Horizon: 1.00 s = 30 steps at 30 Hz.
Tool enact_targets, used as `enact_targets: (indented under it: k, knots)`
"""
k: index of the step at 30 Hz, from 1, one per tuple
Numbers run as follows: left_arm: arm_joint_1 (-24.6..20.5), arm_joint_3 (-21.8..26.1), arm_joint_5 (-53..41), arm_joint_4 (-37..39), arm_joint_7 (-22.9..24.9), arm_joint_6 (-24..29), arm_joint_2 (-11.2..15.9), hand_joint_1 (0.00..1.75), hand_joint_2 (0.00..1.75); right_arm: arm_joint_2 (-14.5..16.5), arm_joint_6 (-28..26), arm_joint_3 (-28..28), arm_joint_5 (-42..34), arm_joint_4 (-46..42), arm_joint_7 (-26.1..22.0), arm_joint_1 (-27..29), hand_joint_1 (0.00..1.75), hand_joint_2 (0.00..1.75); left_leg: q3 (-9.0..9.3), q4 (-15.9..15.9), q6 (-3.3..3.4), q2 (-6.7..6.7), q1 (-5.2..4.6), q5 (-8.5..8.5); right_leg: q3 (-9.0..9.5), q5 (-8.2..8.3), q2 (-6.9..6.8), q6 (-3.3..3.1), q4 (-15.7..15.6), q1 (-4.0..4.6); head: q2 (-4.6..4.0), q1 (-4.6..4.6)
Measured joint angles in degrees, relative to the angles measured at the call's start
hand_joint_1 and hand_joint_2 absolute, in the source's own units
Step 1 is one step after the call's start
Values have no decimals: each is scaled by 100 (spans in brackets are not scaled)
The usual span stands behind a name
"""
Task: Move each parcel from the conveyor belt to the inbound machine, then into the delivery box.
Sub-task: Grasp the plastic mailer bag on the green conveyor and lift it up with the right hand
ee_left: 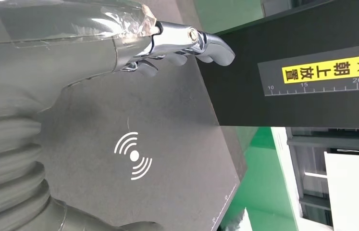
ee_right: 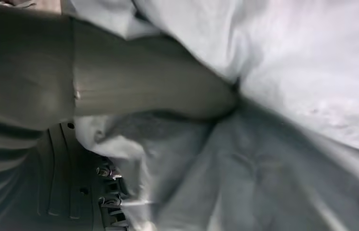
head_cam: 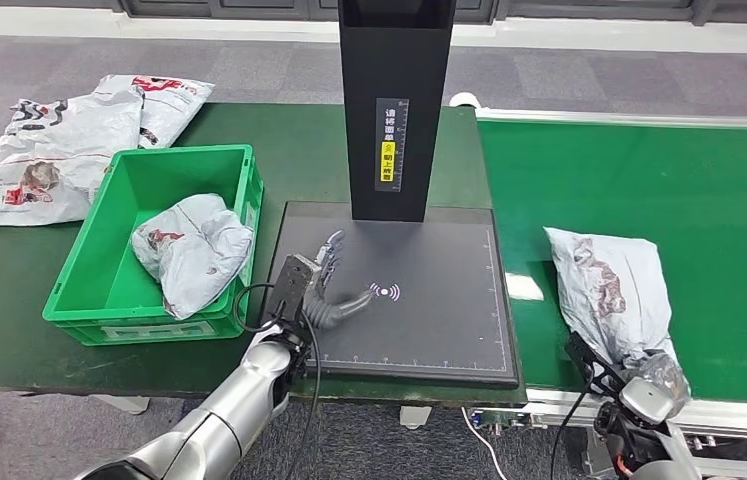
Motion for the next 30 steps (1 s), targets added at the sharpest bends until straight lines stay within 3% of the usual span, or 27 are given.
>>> enact_targets:
  k: [6,11,21,25,28,30]
  knots:
    - [-2,0,33,25,0,-10,17,0,175,-32,-52,-52,-118,36,-257,-31,175,175,0,2,1,0,1,1,0,2,1,0,1,2,0,-1]
    - [-1,0,36,22,0,12,47,0,175,-23,-435,-131,-302,39,-641,-28,175,175,-4,0,0,-1,1,0,-5,1,0,-1,3,2,-1,0]
    - [3,0,37,13,1,54,88,0,175,27,-743,-178,-392,41,-854,-27,175,175,-11,-1,-1,-6,1,0,-7,-3,-4,-1,4,1,-1,1]
    - [56,10,29,-83,32,190,127,0,175,104,-1781,-183,-756,-21,-1619,-27,175,175,-18,-1,-1,-4,0,0,-12,-2,-2,-1,8,0,1,2]
    - [149,37,-36,-210,63,284,155,0,175,234,-2710,-187,-1547,-361,-2680,-8,175,175,-18,-1,-1,-2,0,0,-16,-2,0,-1,9,0,-1,2]
    - [210,71,-112,-281,69,334,163,0,175,376,-3056,-171,-2357,-896,-3427,73,175,175,-19,-1,-2,-5,1,1,-18,-3,-4,-2,10,0,-1,1]
